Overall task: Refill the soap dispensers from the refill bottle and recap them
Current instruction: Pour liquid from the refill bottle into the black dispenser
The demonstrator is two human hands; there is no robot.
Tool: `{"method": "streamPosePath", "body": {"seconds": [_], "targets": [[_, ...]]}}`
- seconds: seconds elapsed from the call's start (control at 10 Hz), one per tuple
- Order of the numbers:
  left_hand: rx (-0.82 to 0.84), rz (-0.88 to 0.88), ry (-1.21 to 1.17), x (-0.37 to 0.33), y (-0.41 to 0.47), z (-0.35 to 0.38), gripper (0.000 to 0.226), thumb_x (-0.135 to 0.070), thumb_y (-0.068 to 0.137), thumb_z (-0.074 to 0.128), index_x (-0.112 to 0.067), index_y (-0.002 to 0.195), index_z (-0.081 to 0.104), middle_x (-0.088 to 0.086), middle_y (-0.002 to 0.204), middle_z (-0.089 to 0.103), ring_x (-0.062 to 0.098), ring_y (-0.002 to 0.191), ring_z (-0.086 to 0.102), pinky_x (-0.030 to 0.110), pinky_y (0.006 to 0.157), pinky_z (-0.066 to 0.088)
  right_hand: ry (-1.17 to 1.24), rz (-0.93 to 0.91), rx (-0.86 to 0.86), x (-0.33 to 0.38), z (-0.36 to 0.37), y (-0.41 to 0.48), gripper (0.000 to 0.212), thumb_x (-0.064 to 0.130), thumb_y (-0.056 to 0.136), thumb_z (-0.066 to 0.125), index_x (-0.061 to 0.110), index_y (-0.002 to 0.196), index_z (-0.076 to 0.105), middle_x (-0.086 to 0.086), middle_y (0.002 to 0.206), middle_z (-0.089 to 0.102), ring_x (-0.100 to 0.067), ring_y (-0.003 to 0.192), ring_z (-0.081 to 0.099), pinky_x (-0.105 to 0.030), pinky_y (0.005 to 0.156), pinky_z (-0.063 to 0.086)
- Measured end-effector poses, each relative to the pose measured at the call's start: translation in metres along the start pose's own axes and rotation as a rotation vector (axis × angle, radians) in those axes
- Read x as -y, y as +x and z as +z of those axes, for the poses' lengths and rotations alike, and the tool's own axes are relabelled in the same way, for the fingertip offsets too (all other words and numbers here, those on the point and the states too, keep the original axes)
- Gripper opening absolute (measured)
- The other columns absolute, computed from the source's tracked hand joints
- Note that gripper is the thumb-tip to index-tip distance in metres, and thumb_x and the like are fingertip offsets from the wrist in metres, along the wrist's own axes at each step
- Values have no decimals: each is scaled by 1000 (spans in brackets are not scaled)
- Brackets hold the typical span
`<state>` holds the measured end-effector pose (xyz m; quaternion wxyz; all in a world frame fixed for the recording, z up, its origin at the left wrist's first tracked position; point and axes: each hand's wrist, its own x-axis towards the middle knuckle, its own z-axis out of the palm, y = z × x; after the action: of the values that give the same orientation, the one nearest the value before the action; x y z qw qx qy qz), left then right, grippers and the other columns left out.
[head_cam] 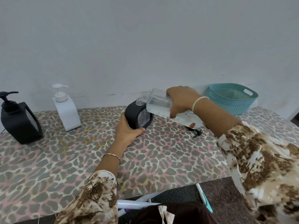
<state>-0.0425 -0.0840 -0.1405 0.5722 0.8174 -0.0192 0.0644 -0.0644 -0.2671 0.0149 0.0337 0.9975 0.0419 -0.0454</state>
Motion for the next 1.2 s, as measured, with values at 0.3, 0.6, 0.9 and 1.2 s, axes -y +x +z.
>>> {"method": "streamPosePath", "body": {"seconds": [0.3,0.6,0.9,1.2], "targets": [[-9,-4,22,0,0,1,87,-9,65,87,-18,137,38,1,132,55,20,123,51,25,98,40,-26,2,0,1,-1,1,71,31,65,84,15,124,48,-4,115,59,-27,102,58,-37,81,51],[-7,-2,22,2,2,1,89,-10,64,88,-18,137,38,1,133,54,20,124,50,32,104,42,-33,6,3,2,-1,1,69,30,66,84,15,124,48,-4,115,60,-27,102,58,-36,78,50],[-12,-4,16,3,3,1,90,-10,62,88,-18,137,39,2,133,55,20,124,51,36,105,43,-31,3,-3,2,-1,1,67,29,66,84,14,122,50,-4,112,60,-26,99,58,-33,73,48],[-12,-3,4,3,1,1,89,-9,63,88,-18,137,39,2,133,55,20,123,51,32,103,42,-37,3,11,3,-3,1,66,29,66,84,14,121,50,-5,111,60,-26,97,58,-34,74,48]]}}
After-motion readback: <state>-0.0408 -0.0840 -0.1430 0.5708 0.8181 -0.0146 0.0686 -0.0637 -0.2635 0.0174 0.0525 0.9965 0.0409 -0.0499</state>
